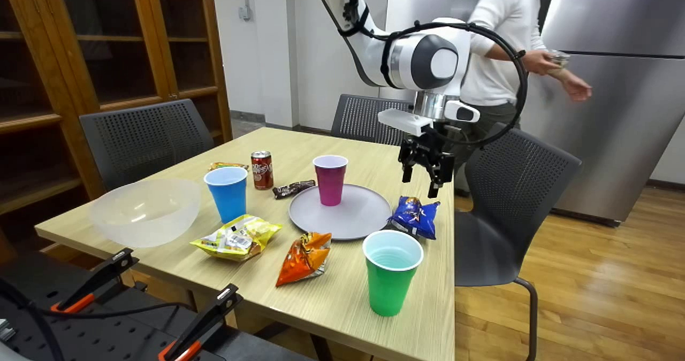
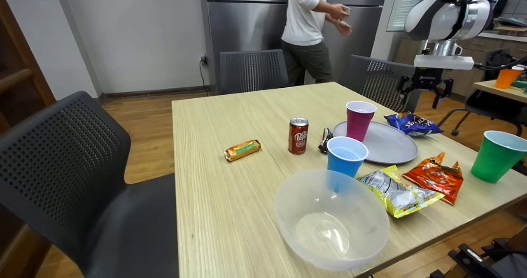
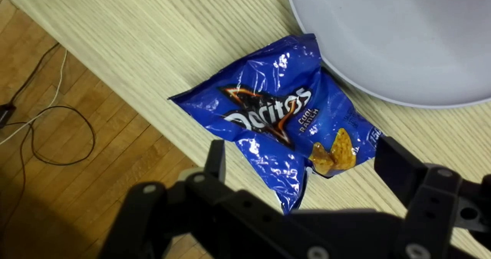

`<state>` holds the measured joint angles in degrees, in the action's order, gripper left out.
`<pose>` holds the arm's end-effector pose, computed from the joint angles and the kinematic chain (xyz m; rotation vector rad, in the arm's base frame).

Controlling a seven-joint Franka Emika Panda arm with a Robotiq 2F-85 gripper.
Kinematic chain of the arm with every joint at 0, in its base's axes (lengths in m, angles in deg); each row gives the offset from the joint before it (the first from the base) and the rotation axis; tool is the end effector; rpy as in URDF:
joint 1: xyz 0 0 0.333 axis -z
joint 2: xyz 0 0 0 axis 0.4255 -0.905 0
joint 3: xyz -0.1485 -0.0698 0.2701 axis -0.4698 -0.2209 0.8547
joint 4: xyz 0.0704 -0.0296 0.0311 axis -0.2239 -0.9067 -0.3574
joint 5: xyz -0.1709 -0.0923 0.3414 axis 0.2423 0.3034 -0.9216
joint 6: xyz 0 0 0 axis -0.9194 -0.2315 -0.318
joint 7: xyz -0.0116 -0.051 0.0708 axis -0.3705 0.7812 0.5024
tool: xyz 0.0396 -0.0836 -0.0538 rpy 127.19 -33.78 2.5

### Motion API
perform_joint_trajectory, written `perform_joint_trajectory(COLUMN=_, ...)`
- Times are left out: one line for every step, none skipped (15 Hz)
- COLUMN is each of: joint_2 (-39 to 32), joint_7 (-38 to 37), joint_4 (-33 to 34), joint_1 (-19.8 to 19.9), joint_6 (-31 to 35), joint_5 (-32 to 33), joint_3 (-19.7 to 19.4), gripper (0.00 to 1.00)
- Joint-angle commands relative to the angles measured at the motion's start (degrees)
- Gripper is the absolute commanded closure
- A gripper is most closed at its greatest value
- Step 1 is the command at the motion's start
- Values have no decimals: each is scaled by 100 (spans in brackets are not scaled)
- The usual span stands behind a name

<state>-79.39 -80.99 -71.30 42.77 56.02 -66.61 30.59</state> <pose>0.6200 -0.3315 0.1710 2.8956 -1.1035 -0.1458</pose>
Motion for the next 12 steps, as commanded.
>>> perform_joint_trajectory(joint_2=-21, joint_7=-19, joint_4=43, joint_1=42, joint_6=-16, joint_5=42, joint_3=44, gripper=0)
perform_joint_trajectory(joint_2=-26, joint_7=-19, joint_4=54, joint_1=42, joint_6=-21, joint_5=42, joint_3=44, gripper=0)
perform_joint_trajectory(joint_2=-27, joint_7=-19, joint_4=58, joint_1=43, joint_6=-25, joint_5=42, joint_3=44, gripper=0)
perform_joint_trajectory(joint_2=-64, joint_7=15, joint_4=102, joint_1=48, joint_6=-62, joint_5=62, joint_3=48, gripper=0)
perform_joint_trajectory(joint_2=-127, joint_7=46, joint_4=178, joint_1=67, joint_6=-117, joint_5=64, joint_3=63, gripper=0)
perform_joint_trajectory(joint_2=-157, joint_7=98, joint_4=212, joint_1=86, joint_6=-141, joint_5=64, joint_3=81, gripper=0)
perform_joint_trajectory(joint_2=-193, joint_7=147, joint_4=252, joint_1=108, joint_6=-170, joint_5=59, joint_3=101, gripper=0)
perform_joint_trajectory(joint_2=-225, joint_7=156, joint_4=274, joint_1=115, joint_6=-158, joint_5=53, joint_3=106, gripper=0)
perform_joint_trajectory(joint_2=-278, joint_7=276, joint_4=355, joint_1=154, joint_6=-277, joint_5=66, joint_3=137, gripper=0)
perform_joint_trajectory(joint_2=-316, joint_7=355, joint_4=397, joint_1=165, joint_6=-331, joint_5=83, joint_3=148, gripper=0)
perform_joint_trajectory(joint_2=-362, joint_7=423, joint_4=450, joint_1=173, joint_6=-368, joint_5=97, joint_3=153, gripper=0)
perform_joint_trajectory(joint_2=-396, joint_7=491, joint_4=506, joint_1=181, joint_6=-409, joint_5=119, joint_3=149, gripper=0)
